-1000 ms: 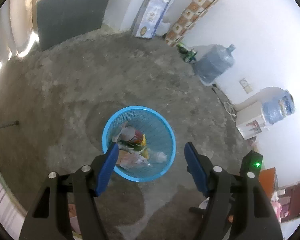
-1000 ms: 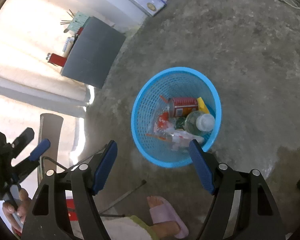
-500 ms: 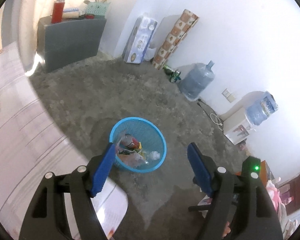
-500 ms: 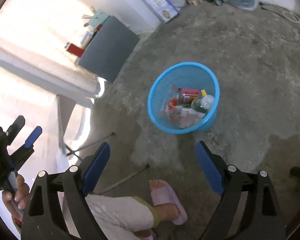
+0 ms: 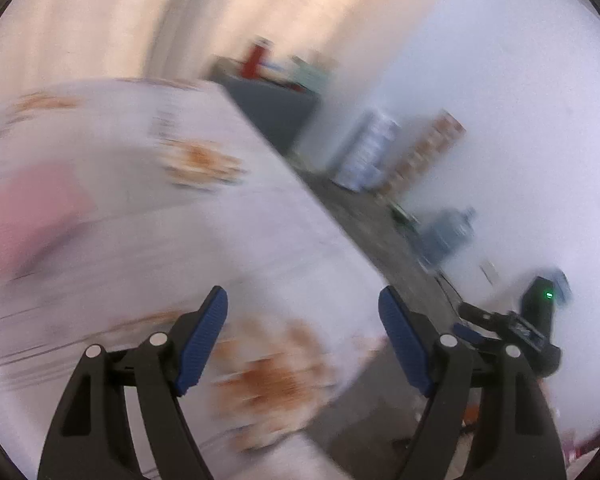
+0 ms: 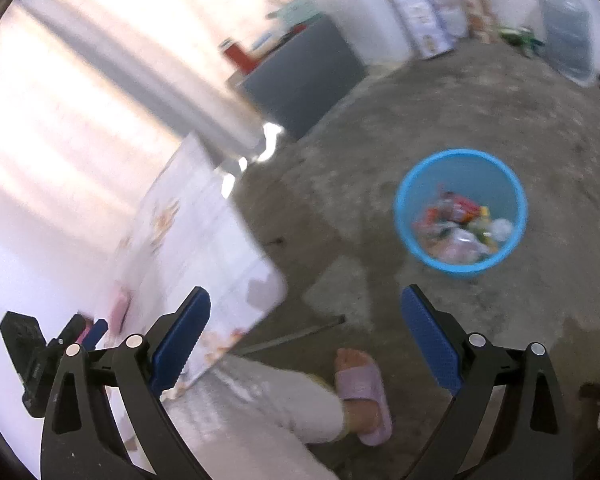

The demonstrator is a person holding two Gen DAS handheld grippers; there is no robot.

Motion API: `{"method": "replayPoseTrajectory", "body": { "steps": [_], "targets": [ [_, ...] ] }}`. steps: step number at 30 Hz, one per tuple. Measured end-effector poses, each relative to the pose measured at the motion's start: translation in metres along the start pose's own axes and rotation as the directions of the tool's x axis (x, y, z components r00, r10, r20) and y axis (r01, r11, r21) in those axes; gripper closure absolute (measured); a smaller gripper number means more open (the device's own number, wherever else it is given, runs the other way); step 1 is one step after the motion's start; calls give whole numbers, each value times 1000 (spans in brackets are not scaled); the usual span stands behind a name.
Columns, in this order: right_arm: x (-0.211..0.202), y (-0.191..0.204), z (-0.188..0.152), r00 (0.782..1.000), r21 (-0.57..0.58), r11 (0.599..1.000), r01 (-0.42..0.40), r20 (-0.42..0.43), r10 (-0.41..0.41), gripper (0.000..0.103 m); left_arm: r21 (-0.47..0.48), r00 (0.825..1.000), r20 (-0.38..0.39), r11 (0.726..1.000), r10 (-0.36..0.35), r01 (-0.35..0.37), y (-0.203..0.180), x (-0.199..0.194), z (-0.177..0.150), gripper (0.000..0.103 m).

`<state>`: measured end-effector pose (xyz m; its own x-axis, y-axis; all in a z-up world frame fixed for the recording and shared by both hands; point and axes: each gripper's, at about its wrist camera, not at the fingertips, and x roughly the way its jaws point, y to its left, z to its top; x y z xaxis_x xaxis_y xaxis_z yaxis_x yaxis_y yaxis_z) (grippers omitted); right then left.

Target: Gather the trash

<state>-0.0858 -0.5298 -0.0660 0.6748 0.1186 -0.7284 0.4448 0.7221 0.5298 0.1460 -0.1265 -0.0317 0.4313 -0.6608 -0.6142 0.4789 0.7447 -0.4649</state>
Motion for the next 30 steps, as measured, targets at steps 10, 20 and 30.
{"method": "replayPoseTrajectory", "body": {
  "steps": [10, 20, 30],
  "targets": [
    [62, 141, 7, 962, -239, 945, -221, -216, 170, 9, -18, 941, 205, 962, 269, -271, 84, -80, -19, 22],
    [172, 275, 6, 756, -75, 843, -533, -490, 434, 8, -170, 918, 287, 958, 274, -233, 145, -111, -10, 22],
    [287, 288, 5, 676, 239, 853, -464, -527, 515, 8, -289, 901, 234, 911, 366, -294, 195, -99, 41, 51]
  ]
}}
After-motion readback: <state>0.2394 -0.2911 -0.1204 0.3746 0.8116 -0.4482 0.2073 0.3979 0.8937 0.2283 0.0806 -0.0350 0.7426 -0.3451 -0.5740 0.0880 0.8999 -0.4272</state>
